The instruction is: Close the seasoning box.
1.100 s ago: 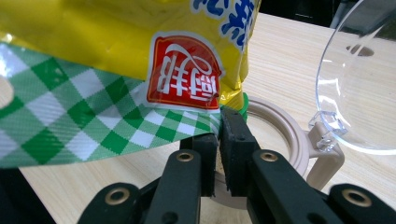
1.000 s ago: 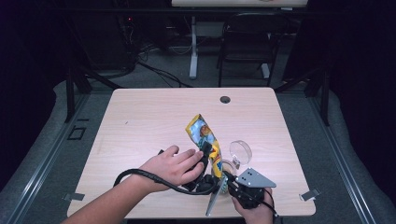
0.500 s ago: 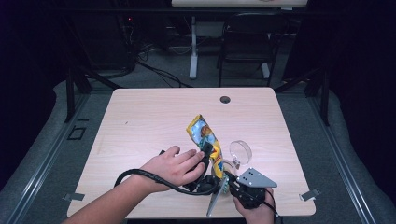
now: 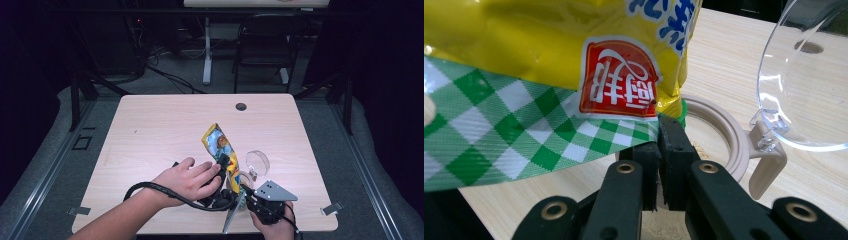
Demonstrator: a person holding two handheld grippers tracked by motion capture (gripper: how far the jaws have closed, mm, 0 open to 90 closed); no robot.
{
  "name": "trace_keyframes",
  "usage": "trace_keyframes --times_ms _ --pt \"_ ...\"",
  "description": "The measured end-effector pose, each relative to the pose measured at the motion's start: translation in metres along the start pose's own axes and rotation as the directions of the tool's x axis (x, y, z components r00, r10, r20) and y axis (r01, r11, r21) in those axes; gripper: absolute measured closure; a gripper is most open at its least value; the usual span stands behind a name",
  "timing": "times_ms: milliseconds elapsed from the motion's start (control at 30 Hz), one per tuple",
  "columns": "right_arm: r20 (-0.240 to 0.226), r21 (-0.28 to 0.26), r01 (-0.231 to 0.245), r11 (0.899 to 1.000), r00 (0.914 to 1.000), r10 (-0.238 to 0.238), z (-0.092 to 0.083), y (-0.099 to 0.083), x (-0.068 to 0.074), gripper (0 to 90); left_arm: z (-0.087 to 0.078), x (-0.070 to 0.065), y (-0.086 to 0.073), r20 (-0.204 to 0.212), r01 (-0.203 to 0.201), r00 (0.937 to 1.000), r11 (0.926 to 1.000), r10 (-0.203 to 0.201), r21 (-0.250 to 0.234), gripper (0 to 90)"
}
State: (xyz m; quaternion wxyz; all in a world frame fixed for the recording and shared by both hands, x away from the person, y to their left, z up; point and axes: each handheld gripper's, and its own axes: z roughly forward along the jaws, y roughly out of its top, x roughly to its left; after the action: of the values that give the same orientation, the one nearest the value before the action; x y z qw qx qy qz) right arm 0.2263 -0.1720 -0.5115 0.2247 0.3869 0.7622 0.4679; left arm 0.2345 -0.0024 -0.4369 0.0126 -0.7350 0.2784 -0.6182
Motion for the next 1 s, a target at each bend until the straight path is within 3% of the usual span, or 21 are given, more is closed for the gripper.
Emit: trace_keyframes --times_ms 100,133,167,367,400,700,733,833,867,967,1000 --pt "0.003 -0.007 0.0 1.0 1.0 0.0 -0.0006 -0.0003 -0.0003 87.1 0.0004 0.0007 -0.0001 0.005 0.002 1.0 1.0 -0.002 -0.002 85.7" --pt "0.0 -0.006 -0.002 1.0 1.0 0.002 -0.0011 -0.0003 -0.0005 87.1 -0.0003 0.002 0.0002 0.005 -0.018 0.9998 0.9998 0.018 0.013 85.7" --pt "0.001 -0.005 -0.004 1.0 1.0 0.004 -0.0015 -0.0003 -0.0006 87.1 0.0007 0.0008 0.0 0.004 0.004 1.0 1.0 -0.004 -0.003 85.7" --pt "-0.004 0.0 -0.005 1.0 1.0 0.005 -0.0019 -0.0005 0.0004 87.2 0.0008 0.0012 0.0007 0.01 0.008 0.9999 1.0 -0.008 -0.005 85.7" --pt "-0.005 0.002 -0.004 1.0 1.0 0.004 -0.0022 -0.0005 0.0006 87.2 -0.0003 0.0024 0.0011 0.014 -0.012 0.9998 0.9999 0.012 0.012 85.7" --pt "-0.016 0.006 -0.005 1.0 0.9999 0.005 -0.0018 -0.0004 0.0015 87.3 -0.001 0.0025 0.0008 0.019 -0.014 0.9997 0.9998 0.014 0.017 85.7" --pt "-0.018 0.006 -0.005 1.0 0.9998 0.005 -0.0017 -0.0003 0.0015 87.3 0.0001 0.0013 0.0005 0.016 0.009 0.9998 1.0 -0.008 -0.002 85.7" --pt "-0.016 0.003 -0.006 1.0 0.9998 0.006 -0.002 -0.0004 0.0011 87.3 0.0004 0.0015 0.0005 0.013 0.009 0.9999 1.0 -0.009 -0.003 85.7" --pt "-0.015 0.003 -0.006 1.0 0.9999 0.006 -0.0022 -0.0005 0.0011 87.3 -0.0005 0.0025 0.0007 0.015 -0.009 0.9998 0.9999 0.009 0.012 85.7" --pt "-0.01 -0.002 -0.005 1.0 0.9999 0.005 -0.0024 -0.0004 0.0008 87.3 -0.0003 0.0027 0.0004 0.015 -0.007 0.9999 0.9999 0.007 0.009 85.7" --pt "-0.011 -0.002 -0.001 1.0 0.9999 0.001 -0.0026 -0.0004 0.0003 87.3 0.0004 0.0019 0.0001 0.015 0.011 0.9998 0.9999 -0.011 -0.002 85.7"
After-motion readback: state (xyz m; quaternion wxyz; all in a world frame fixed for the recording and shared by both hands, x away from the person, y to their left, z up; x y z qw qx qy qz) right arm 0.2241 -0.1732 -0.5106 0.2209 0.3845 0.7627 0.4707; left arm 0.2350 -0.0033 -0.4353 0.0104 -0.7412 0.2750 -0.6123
